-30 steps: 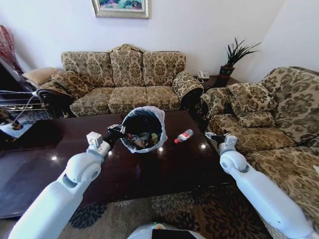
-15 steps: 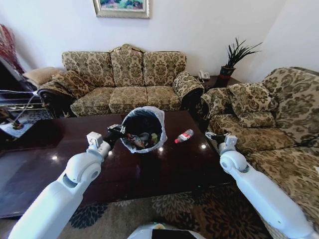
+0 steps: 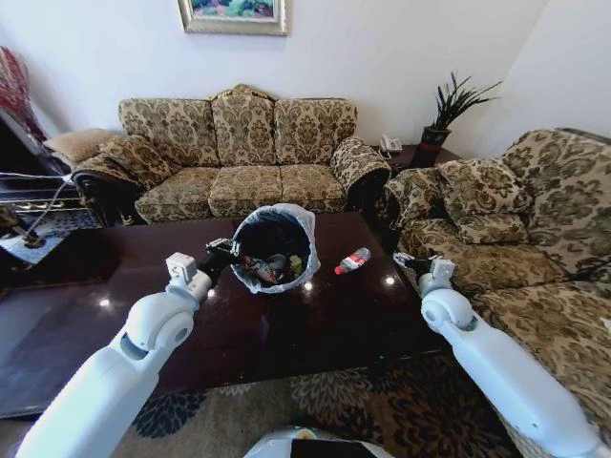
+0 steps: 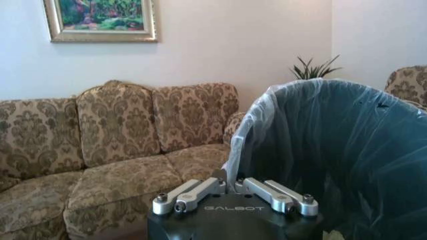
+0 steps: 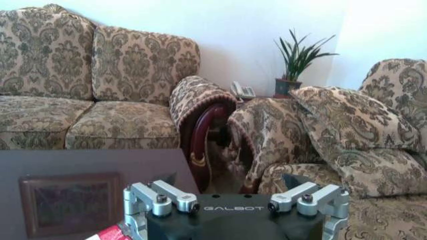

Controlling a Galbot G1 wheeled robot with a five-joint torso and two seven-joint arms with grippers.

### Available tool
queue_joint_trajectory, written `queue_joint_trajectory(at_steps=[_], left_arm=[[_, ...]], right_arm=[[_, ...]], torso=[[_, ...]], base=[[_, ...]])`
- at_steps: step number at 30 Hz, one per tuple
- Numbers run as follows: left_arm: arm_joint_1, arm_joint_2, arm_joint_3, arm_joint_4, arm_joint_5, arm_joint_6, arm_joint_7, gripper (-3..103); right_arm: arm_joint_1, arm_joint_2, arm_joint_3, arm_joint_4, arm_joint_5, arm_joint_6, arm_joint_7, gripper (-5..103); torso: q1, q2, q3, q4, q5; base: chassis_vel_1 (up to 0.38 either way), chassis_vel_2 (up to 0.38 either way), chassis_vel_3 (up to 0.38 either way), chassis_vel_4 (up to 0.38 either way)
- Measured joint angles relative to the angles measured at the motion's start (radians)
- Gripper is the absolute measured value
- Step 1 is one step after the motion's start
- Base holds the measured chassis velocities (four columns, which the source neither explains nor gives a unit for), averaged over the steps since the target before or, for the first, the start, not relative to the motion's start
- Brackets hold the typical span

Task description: Move to the front of the table and place the trash on the table into the trash bin.

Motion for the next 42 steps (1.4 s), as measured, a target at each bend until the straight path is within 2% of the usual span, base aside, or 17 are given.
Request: queue_joint_trajectory(at_steps=[10,14,17,18,20,21,25,27,30,33,35,37,41,42], left_arm=[[0.0,0.0,0.0,0.0,0.0,0.0,0.0,2],[0.016,0.008,-0.018,-0.008,-0.015,-0.041,-0.004,2],[0.042,0.021,-0.055,-0.034,-0.041,-0.118,0.003,2],[0.042,0.021,-0.055,-0.034,-0.041,-0.118,0.003,2],[0.043,0.022,-0.055,-0.037,-0.05,-0.135,0.009,2],[0.042,0.022,-0.055,-0.037,-0.05,-0.136,0.009,2],[0.042,0.022,-0.055,-0.035,-0.048,-0.133,-0.005,2],[0.043,0.021,-0.055,-0.029,-0.041,-0.123,-0.027,2],[0.046,0.02,-0.055,-0.01,-0.027,-0.115,-0.045,2],[0.044,0.02,-0.056,0.0,-0.016,-0.113,-0.048,2],[0.032,0.018,-0.055,0.024,0.018,-0.112,-0.051,2],[0.02,0.017,-0.048,0.041,0.029,-0.113,-0.057,2],[-0.009,0.019,-0.028,0.074,0.033,-0.113,-0.059,2],[-0.021,0.022,-0.021,0.086,0.033,-0.113,-0.053,2]], right_arm=[[0.0,0.0,0.0,0.0,0.0,0.0,0.0,100],[-0.01,-0.002,0.017,0.014,0.0,-0.001,-0.004,100],[-0.067,-0.017,0.113,0.093,-0.013,-0.013,-0.04,100],[-0.067,-0.017,0.113,0.093,-0.013,-0.013,-0.04,100],[-0.129,-0.033,0.215,0.177,-0.029,-0.025,-0.079,100],[-0.138,-0.035,0.231,0.191,-0.031,-0.027,-0.085,100],[-0.177,-0.039,0.288,0.238,-0.004,-0.035,-0.11,100],[-0.196,-0.039,0.312,0.262,0.015,-0.037,-0.125,100],[-0.2,-0.029,0.301,0.265,0.029,-0.037,-0.134,100],[-0.189,-0.028,0.279,0.261,0.04,-0.034,-0.136,100],[-0.153,-0.024,0.215,0.236,0.067,-0.016,-0.138,100],[-0.131,-0.018,0.185,0.219,0.087,-0.012,-0.14,100],[-0.073,0.001,0.11,0.165,0.138,-0.008,-0.13,100],[-0.029,0.02,0.049,0.112,0.158,0.006,-0.108,100]], torso=[[0.0,0.0,0.0,0.0,0.0],[0.0,0.0,0.0,-0.0002,-0.0003],[0.0,0.0,0.0,0.0007,0.0005],[0.0,0.0,0.0,0.0007,0.0005],[0.0,0.0,0.0,-0.0006,-0.0004],[0.0,0.0,0.0,-0.001,-0.0004],[0.0,0.0,0.0,-0.0002,0.0009],[0.0,0.0,0.0,-0.0001,-0.0004],[0.0,0.0,0.0,0.0004,0.0003],[0.0,0.0,0.0,0.0003,-0.0005],[0.0,0.0,0.0,-0.0002,0.0001],[0.0,0.0,0.0,0.0003,0.0002],[0.0,0.0,0.0,-0.0002,-0.0006],[0.0,0.0,0.0,-0.0002,-0.0005]], base=[[0.0,0.0,0.0,0.0],[0.0,0.0,0.0,0.0],[0.0,0.0,0.0,0.0],[0.0,0.0,0.0,0.0],[0.0,0.0,0.0,0.0],[0.0,0.0,0.0,0.0],[0.0,0.0,0.0,0.0],[0.0,0.0,0.0,0.0],[0.0,0.0,0.0,0.0],[0.0,0.0,0.0,0.0],[0.0,0.0,0.0,0.0],[0.0,0.0,0.0,0.0],[0.0,0.0,0.0,0.0],[0.0,0.0,0.0,0.0]])
